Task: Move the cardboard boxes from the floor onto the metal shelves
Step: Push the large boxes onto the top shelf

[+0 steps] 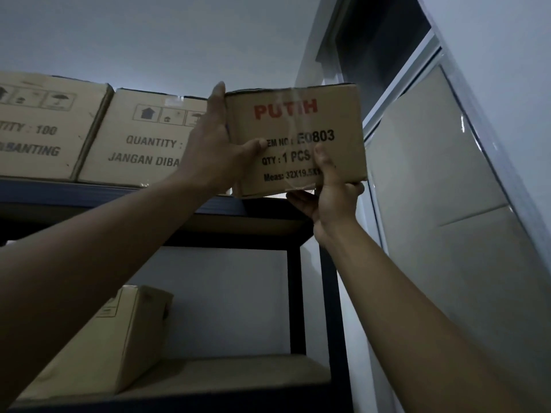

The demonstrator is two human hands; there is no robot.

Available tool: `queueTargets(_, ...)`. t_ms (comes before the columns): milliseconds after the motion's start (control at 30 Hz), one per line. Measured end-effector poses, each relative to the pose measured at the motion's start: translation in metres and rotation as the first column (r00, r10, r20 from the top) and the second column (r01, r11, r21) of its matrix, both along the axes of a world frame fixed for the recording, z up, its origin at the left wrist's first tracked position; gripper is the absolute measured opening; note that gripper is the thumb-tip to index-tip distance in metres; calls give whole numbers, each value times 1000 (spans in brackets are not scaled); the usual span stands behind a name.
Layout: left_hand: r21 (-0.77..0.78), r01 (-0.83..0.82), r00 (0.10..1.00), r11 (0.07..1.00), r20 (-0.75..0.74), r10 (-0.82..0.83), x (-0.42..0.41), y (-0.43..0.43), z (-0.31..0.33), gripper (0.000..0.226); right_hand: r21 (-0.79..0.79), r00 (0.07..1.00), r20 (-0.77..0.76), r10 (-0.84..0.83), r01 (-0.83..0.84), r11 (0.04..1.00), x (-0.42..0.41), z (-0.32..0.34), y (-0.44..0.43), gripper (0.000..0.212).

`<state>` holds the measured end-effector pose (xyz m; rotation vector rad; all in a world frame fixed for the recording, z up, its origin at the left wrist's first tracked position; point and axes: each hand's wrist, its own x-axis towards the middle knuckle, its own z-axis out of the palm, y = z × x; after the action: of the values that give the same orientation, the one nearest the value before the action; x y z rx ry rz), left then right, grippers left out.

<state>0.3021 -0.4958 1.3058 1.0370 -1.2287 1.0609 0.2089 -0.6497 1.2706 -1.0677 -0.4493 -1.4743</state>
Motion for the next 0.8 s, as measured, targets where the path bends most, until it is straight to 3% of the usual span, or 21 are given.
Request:
queueTargets(233, -12, 83, 996, 996, -38, -84, 16, -10, 37, 96, -62, 973, -181, -141, 132, 989, 8, 19, -31, 72)
queueTargets(367, 96, 174, 985, 980, 3, -175, 29, -18, 47, 88, -77, 936, -246, -252, 240, 968, 9, 27, -44, 67)
queueTargets(533, 128, 113, 993, 985, -2, -114, 48, -32, 43, 81, -97, 814, -320, -484, 480, 872, 20, 32, -64, 70)
queueTargets(600, 88, -42, 999, 995, 34, 39, 52, -37, 36, 72, -151, 652, -240, -719, 706, 691, 28, 34, -76, 63)
queueTargets(667, 93, -174, 984, 980, 39, 171, 56, -42, 30, 62, -231, 386, -80, -919, 890, 394, 35, 33, -84, 58)
queueTargets(733, 142, -286, 958, 948, 39, 284, 63, -50, 25, 52, -309, 164, 61, -985, 941, 138, 40, 30, -83, 53)
queueTargets(800, 179, -375, 927, 910, 56, 371, 68, -55, 21, 43, -371, 19, 120, -993, 928, -28, 46, 29, -84, 46)
